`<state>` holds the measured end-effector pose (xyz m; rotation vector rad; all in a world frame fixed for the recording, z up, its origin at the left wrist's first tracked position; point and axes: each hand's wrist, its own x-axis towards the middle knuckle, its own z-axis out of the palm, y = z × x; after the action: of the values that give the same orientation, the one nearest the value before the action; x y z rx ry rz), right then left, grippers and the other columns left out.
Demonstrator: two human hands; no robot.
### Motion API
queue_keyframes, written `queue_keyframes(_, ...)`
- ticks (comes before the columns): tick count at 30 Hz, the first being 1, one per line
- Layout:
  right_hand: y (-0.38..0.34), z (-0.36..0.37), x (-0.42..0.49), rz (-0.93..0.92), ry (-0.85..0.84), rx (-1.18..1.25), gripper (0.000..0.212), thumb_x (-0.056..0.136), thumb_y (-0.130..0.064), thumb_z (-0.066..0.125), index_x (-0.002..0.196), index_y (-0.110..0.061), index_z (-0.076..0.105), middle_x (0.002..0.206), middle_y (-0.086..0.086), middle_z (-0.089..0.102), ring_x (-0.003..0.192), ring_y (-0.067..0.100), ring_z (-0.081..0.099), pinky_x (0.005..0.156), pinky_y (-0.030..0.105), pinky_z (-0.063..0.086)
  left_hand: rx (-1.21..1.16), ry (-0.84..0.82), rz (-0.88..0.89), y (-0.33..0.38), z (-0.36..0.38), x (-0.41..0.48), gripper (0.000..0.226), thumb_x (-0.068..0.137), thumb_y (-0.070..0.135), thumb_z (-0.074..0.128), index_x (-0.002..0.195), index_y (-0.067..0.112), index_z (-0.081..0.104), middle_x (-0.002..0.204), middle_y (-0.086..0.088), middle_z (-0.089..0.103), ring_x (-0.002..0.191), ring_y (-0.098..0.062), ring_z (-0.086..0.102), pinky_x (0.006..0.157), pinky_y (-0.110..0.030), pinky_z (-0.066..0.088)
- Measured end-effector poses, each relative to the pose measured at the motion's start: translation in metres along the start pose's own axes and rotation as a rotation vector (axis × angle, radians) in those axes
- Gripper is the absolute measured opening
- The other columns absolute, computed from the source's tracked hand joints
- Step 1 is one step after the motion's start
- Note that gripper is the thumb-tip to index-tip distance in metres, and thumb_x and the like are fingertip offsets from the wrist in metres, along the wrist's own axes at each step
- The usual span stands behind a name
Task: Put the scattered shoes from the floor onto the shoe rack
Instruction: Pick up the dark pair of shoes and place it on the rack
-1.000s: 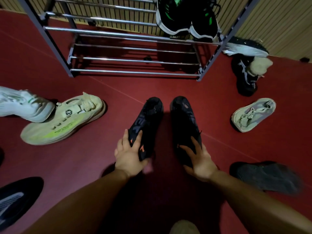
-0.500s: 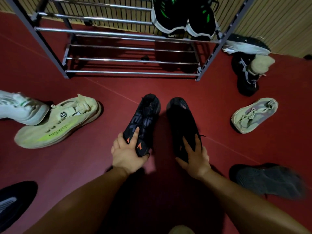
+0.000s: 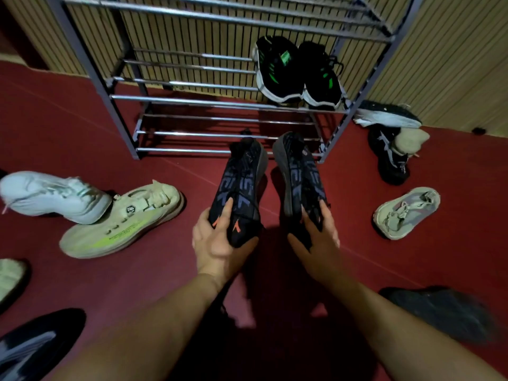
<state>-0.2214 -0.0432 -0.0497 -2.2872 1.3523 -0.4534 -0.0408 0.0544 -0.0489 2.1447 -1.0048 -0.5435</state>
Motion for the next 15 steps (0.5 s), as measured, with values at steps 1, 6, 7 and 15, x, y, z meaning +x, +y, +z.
queue_keyframes(1, -0.005, -0.003, 0.003, -0.01, 0.025, 0.009, 0.071, 0.078, -0.064, 0.037, 0.142, -0.033, 0.037, 0.157, -0.001, 0.004, 0.143, 0.026, 0.016, 0.11, 0.045, 0.024, -0.008, 0.012, -0.003, 0.004, -0.007, 0.001, 0.1, 0.055, 0.072, 0.058, 0.145, 0.045, 0.021, 0.147, -0.009, 0.024, 0.131, -0.029, 0.023, 0.112, -0.037, 0.022)
queue_keyframes(6, -0.027, -0.022, 0.023, -0.086, 0.156, -0.028, 0.062, 0.077, -0.056, 0.044, 0.136, -0.036, 0.042, 0.153, 0.012, 0.023, 0.131, 0.041, 0.036, 0.095, 0.056, 0.036, -0.093, 0.114, 0.004, 0.025, -0.033, 0.011, 0.101, 0.046, 0.078, 0.042, 0.142, 0.05, 0.021, 0.15, -0.009, 0.02, 0.137, -0.025, 0.017, 0.113, -0.034, 0.015)
queue_keyframes(7, -0.032, -0.026, 0.029, -0.097, 0.178, -0.05, 0.063, 0.075, -0.055, 0.045, 0.135, -0.038, 0.039, 0.152, 0.012, 0.025, 0.129, 0.042, 0.038, 0.093, 0.058, 0.038, -0.117, 0.137, 0.02, 0.028, -0.038, 0.014, 0.099, 0.047, 0.077, 0.044, 0.14, 0.052, 0.019, 0.149, -0.009, 0.021, 0.137, -0.024, 0.017, 0.114, -0.034, 0.016)
queue_keyframes(15, -0.049, -0.062, 0.07, -0.26, 0.294, -0.109, 0.063, 0.082, -0.061, 0.039, 0.14, -0.049, 0.019, 0.154, -0.011, -0.003, 0.14, 0.026, 0.004, 0.105, 0.044, 0.015, -0.116, 0.29, 0.154, 0.076, -0.075, 0.053, 0.095, 0.053, 0.074, 0.051, 0.14, 0.053, 0.02, 0.149, -0.008, 0.021, 0.137, -0.021, 0.016, 0.11, -0.03, 0.016)
